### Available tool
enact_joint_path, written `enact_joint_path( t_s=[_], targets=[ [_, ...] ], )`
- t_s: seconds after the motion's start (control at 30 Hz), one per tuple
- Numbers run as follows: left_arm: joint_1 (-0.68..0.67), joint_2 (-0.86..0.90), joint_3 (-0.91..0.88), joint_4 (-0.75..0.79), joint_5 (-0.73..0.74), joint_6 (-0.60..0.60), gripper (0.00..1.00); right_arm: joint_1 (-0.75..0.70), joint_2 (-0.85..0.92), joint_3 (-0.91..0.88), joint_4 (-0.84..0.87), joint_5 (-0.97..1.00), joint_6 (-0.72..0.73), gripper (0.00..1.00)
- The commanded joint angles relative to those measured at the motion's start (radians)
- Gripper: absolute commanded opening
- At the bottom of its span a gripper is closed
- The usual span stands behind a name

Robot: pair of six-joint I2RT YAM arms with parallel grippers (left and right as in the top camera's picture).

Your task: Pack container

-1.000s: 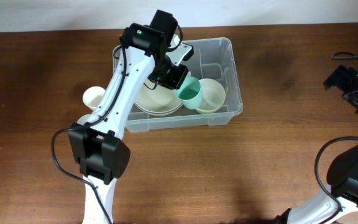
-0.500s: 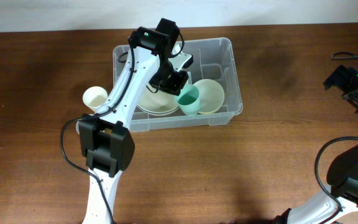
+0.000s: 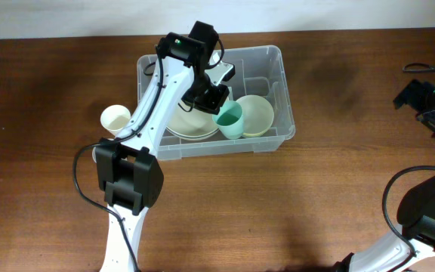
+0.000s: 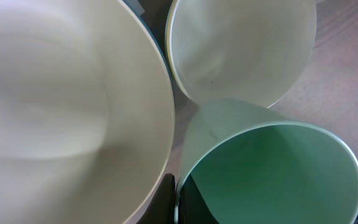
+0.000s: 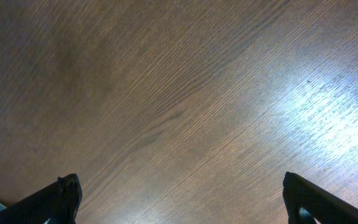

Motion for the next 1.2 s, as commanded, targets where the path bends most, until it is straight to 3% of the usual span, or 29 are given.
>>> enact_joint_path(
  t_s=[0.0,0.27,0.63,0.9,1.17],
  targets=[
    [0.001,0.009,-0.003,-0.015,-0.008,-0.005,0.01,-0.003,-0.013,-0.004,0.000,0.002,-0.006,0.99],
    [0.008,0.009,-0.001,-0.106,-0.168,-0.006,0.01,-0.003,-0.013,-0.004,0.000,0.002,-0.006,0.99],
    [0.008,0.009,-0.001,-0.100,-0.163,-0.006,0.01,-0.003,-0.013,-0.004,0.000,0.002,-0.006,0.99],
    [-0.002,0.009,-0.001,-0.048,-0.079,-0.005,0.01,-0.003,-0.013,-0.004,0.000,0.002,-0.006,0.99],
    [-0.006,0.009,-0.001,-0.099,-0.079,-0.005,0.01,-0.003,-0.013,-0.004,0.000,0.002,-0.006,0.99]
  ],
)
